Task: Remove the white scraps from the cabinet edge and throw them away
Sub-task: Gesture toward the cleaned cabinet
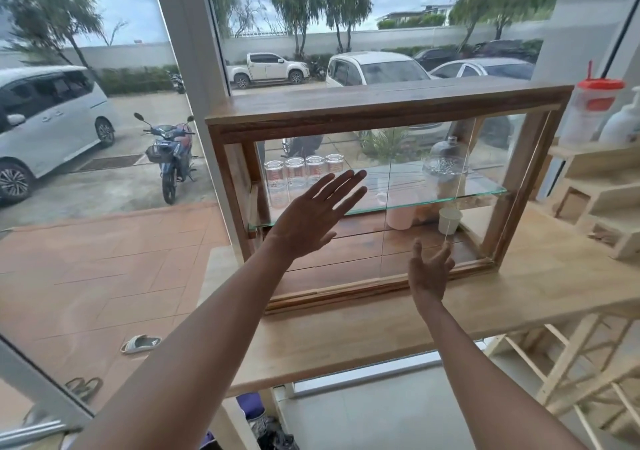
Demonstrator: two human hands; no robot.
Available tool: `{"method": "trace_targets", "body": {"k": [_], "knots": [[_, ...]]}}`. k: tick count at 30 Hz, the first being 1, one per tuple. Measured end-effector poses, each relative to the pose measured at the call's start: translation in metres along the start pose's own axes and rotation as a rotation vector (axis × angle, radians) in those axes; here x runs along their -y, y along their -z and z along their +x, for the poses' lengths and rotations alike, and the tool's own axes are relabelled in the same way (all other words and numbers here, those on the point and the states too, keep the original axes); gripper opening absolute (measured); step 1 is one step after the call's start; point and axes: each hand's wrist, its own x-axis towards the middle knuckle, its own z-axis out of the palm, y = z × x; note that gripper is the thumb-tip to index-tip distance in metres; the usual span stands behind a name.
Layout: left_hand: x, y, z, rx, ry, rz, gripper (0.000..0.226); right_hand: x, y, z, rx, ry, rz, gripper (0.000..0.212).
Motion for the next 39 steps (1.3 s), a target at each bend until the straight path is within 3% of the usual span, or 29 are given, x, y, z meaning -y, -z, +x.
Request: {"method": "trace_targets", "body": {"k": [31, 39], "knots": [[0.043, 0.007, -0.067, 0.086, 0.020, 0.110, 0.100, 0.019, -0.040, -0.064, -0.009, 0.044, -0.119, 0.091], [0.055, 0.015, -0.100, 0.053, 0.066, 0.021, 0.080, 0.024, -0.049, -0.085, 0.076, 0.063, -0.178, 0.091]]}}
